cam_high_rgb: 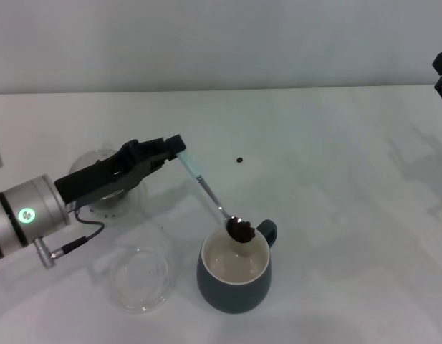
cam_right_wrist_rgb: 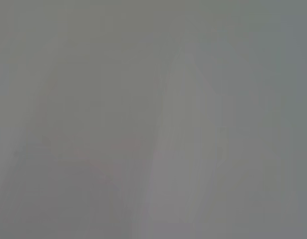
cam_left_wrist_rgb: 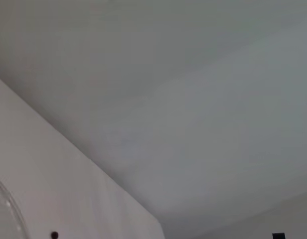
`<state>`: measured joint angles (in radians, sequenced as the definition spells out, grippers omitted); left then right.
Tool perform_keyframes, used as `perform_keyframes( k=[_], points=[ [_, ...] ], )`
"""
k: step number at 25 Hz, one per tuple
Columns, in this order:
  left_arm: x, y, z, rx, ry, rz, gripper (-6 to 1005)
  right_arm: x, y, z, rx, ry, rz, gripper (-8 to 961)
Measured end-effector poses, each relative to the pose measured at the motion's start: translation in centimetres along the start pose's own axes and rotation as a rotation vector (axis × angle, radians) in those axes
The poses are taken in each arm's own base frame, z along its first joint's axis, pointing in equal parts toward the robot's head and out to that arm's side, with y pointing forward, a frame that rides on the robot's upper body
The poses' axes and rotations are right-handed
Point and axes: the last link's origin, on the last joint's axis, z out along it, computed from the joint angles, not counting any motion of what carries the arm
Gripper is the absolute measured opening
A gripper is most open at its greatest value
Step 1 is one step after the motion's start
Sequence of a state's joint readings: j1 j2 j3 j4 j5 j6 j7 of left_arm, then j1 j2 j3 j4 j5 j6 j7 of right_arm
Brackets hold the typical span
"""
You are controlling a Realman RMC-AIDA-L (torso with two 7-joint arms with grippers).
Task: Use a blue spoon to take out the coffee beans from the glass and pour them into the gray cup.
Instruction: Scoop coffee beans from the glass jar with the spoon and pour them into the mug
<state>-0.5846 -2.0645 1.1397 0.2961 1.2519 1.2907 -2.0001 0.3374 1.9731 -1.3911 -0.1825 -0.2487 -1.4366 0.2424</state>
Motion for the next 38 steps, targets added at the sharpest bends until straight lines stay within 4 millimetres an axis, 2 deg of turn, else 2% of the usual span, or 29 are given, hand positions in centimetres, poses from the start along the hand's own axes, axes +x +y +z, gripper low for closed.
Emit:
perform_keyframes(
  k=[6, 14, 22, 29, 32, 35, 38],
  points=[
    [0.5, -0.1, -1.2, 0.019, 0.004, 0.106, 126, 0.2, -0.2, 0.2, 0.003, 0.018, -0.002, 604],
    [0.9, 0.4, -0.7, 0.023, -0.044, 0.203, 126, 0.4, -0.1, 1.0, -0.003, 0.030, -0.005, 604],
    [1.3, 1.9, 1.8, -0.001, -0.148, 0.375, 126, 0.4, 0.0, 1.0, -0.002, 0.032, -0.003, 604],
    [2.0, 3.0, 2.6, -0.021, -0.171, 0.468, 126, 0.5, 0.0, 0.8, 0.002, 0.035, -0.002, 604],
    [2.7, 3.5, 2.3, -0.029, -0.151, 0.484, 126, 0.5, 0.0, 0.8, 0.002, 0.035, -0.001, 604],
    [3.7, 4.2, 1.1, -0.054, -0.108, 0.472, 126, 0.5, 0.0, 0.8, 0.002, 0.035, -0.001, 604],
    [4.0, 4.4, 0.6, -0.064, -0.102, 0.465, 127, 0.4, 0.1, 0.9, 0.000, 0.032, 0.000, 604]
  ],
)
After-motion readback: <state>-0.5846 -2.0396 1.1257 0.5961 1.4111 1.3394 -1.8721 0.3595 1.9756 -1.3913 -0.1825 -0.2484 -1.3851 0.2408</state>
